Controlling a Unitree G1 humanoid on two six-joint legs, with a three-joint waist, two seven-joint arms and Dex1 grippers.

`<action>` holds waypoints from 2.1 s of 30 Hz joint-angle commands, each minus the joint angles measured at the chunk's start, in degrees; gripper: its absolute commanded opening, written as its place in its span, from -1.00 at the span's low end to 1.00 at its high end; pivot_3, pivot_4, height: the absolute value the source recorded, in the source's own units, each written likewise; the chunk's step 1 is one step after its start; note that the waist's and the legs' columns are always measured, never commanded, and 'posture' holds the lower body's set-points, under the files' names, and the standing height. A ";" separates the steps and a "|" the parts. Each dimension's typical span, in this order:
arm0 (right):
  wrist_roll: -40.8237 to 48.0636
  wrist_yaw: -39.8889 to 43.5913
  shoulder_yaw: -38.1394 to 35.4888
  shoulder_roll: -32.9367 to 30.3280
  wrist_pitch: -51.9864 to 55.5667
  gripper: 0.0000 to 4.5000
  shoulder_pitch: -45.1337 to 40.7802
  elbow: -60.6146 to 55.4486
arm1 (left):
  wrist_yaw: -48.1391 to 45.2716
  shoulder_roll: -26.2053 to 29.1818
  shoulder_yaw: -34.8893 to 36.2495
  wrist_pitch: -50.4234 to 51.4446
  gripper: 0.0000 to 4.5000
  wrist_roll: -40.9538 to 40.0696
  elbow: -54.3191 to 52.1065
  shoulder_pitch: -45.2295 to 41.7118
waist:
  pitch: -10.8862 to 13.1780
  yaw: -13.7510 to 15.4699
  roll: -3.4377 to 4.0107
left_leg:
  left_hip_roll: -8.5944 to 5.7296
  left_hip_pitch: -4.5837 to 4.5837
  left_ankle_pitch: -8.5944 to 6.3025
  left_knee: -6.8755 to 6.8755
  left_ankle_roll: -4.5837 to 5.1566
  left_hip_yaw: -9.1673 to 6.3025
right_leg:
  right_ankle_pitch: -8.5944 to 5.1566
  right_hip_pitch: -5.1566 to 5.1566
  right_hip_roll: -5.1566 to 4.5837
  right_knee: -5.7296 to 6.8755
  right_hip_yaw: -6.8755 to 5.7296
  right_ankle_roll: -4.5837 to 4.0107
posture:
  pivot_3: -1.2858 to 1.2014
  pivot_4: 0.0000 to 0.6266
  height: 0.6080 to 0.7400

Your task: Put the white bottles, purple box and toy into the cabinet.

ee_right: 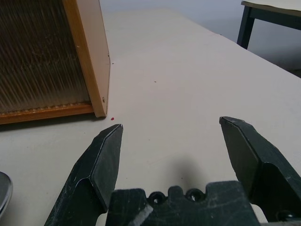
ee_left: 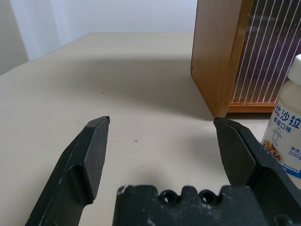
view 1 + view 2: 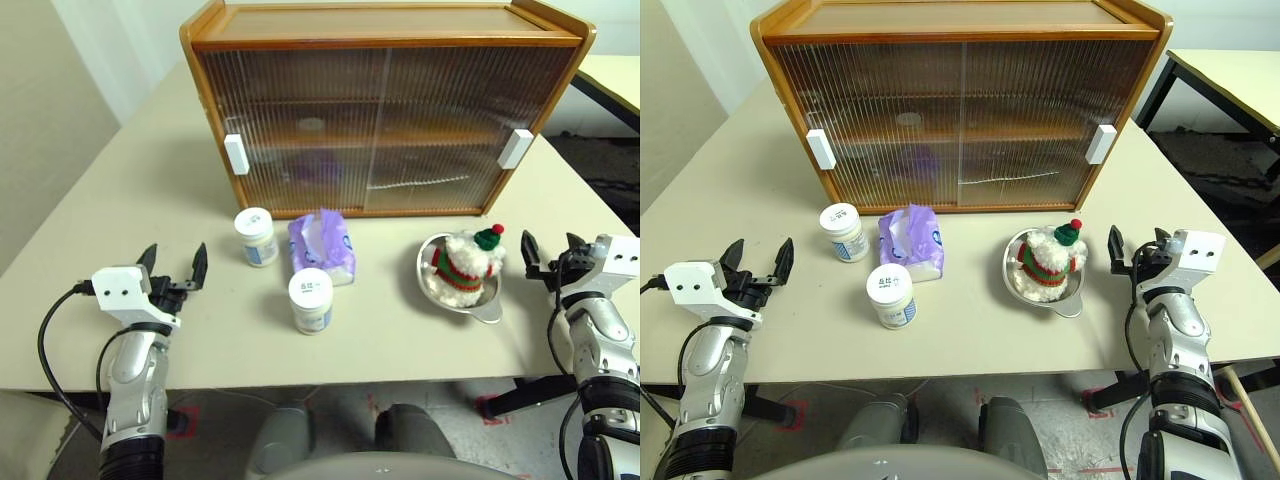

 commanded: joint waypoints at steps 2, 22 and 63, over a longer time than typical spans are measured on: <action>1.70 1.93 1.72 0.60 0.90 0.98 -1.62 -7.22 | 1.96 0.67 2.30 0.90 1.00 -1.11 0.27 -1.92 | 0.06 -0.03 0.03 | 0.00 0.00 0.00 0.00 0.00 0.00 | 0.00 0.00 0.00 0.00 0.00 0.00 | 0.10 -1.00 1.00; 28.03 18.00 5.17 -8.75 36.39 0.98 -3.86 -50.60 | -0.47 8.55 7.16 0.56 1.00 -3.25 8.51 -13.21 | -0.02 0.72 -0.16 | 0.23 -0.91 0.10 0.06 0.16 0.01 | 0.58 -0.92 -0.06 -0.10 -0.04 -0.27 | 0.08 -1.00 1.00; 30.37 27.48 14.79 -8.22 44.06 1.00 1.41 -64.75 | -9.97 8.43 -3.40 23.24 -0.98 -9.34 -4.73 -25.86 | 0.04 0.14 -0.62 | 0.66 -0.86 0.05 0.33 0.08 0.50 | 0.75 -0.89 0.84 -0.28 0.11 -0.21 | 0.05 -1.00 1.00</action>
